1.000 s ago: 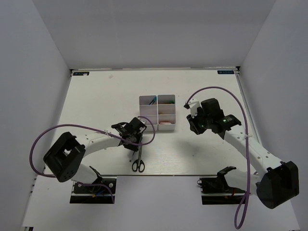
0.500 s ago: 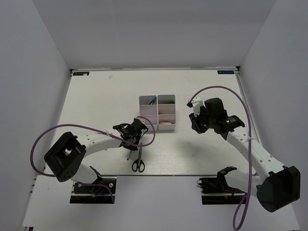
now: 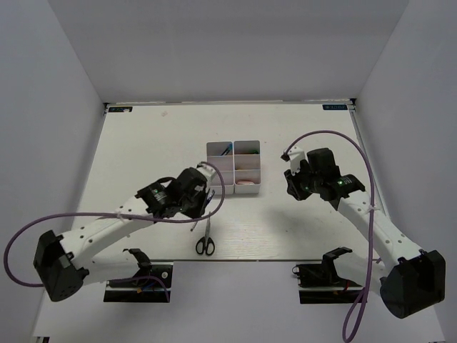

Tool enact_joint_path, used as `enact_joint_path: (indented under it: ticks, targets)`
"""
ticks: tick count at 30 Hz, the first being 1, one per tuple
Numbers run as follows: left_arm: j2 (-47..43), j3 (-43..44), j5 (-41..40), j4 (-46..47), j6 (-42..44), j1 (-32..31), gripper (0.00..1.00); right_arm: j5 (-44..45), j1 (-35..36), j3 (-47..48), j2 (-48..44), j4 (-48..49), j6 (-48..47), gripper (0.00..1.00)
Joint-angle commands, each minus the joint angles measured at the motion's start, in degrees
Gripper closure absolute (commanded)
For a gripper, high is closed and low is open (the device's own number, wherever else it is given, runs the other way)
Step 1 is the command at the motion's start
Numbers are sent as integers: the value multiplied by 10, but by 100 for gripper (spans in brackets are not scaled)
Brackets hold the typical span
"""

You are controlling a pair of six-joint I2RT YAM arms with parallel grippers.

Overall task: Sort the stationery into containers
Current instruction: Pick up the pen from the center of the board, then place the pen in the storage box.

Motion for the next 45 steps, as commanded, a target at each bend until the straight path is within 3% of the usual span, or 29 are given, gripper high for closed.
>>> enact_joint_path:
  ticks: [1, 6, 10, 13, 17, 22, 30, 45]
  targets:
    - [-31, 75, 49, 2, 61, 1, 100, -12, -6, -3, -12, 23, 11, 76]
    - [6, 100, 71, 96, 183, 34, 100, -6, -6, -7, -9, 31, 13, 73]
    - [26, 75, 113, 293, 288, 62, 100, -1, -9, -15, -8, 35, 13, 72]
    - [67, 82, 163, 364, 309, 83, 100, -1, -12, -18, -6, 39, 13, 70]
    - [119, 139, 230, 390, 309, 124, 100, 0, -13, -23, -7, 41, 12, 70]
    - [168, 150, 258, 424, 304, 155, 100, 1, -15, -27, -5, 40, 10, 70]
    - [221, 141, 303, 479, 284, 199, 100, 7, -22, -30, -3, 48, 13, 69]
    - [247, 92, 334, 521, 295, 226, 100, 8, -32, -29, 13, 48, 13, 68]
